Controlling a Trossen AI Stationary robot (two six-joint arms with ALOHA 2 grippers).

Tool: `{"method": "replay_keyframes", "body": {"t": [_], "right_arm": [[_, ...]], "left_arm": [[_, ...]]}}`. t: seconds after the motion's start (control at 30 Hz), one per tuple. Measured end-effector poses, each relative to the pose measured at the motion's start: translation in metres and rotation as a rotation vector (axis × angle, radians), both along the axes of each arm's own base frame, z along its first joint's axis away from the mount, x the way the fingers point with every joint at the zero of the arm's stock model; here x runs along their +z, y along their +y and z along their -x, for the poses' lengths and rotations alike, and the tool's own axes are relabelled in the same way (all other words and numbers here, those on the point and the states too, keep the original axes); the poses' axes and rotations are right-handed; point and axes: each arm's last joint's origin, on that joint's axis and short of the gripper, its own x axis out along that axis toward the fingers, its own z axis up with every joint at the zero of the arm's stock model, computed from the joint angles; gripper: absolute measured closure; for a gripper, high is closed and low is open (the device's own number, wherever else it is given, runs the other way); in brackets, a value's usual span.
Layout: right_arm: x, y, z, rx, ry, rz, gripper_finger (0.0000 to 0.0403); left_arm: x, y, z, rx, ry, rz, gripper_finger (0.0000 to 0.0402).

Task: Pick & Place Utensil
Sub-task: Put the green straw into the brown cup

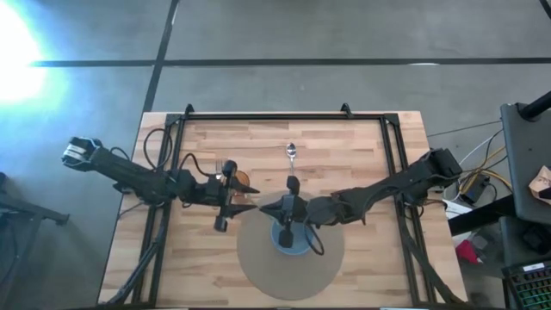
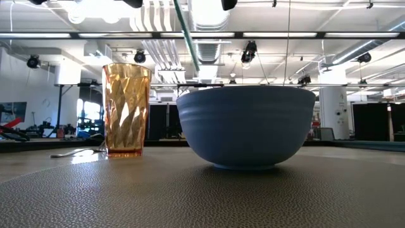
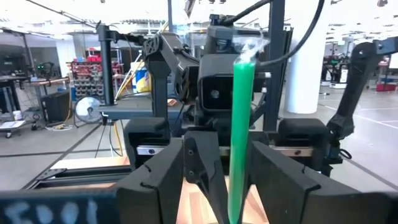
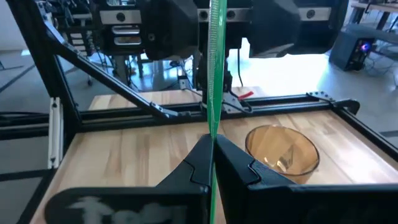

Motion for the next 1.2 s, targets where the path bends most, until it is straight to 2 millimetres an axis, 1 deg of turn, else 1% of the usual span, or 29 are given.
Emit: {"method": "replay_keyframes", "body": {"t": [0.13,0.23,0.37,0.53,0.6,1.0,1.1,1.2], "right_arm": [[-0.0009,-0.0013,-0.0019,-0.003,-0.007,0.005,0.0394],[-0.0006,-0.0023,-0.0018,-0.006,-0.006,0.006,0.0394],[-0.0004,-0.0025,-0.0015,-0.007,0.000,0.009,0.0394],[-0.0009,-0.0049,-0.0020,-0.016,0.003,0.010,0.0394],[-0.0010,-0.0059,-0.0023,-0.019,0.003,0.010,0.0394],[-0.0015,-0.0066,-0.0024,-0.026,0.001,-0.023,0.0393],[-0.0022,-0.0067,-0.0023,-0.027,0.006,-0.023,0.0382],[-0.0024,-0.0069,-0.0023,-0.028,0.007,-0.025,0.0361]], "left_arm": [[0.0000,0.0006,-0.0001,0.008,0.001,0.002,0.0230],[-0.0002,0.0006,-0.0001,0.008,0.002,0.002,0.0251],[-0.0004,0.0005,-0.0001,0.007,0.002,0.002,0.0299],[-0.0005,0.0005,-0.0001,0.005,0.003,0.004,0.0374],[-0.0005,0.0005,-0.0001,0.004,0.003,0.004,0.0393],[-0.0013,0.0005,-0.0002,0.006,0.010,0.001,0.0400],[-0.0018,0.0005,-0.0003,0.006,0.015,0.000,0.0400],[-0.0023,0.0005,-0.0004,0.006,0.020,-0.002,0.0401]]}}
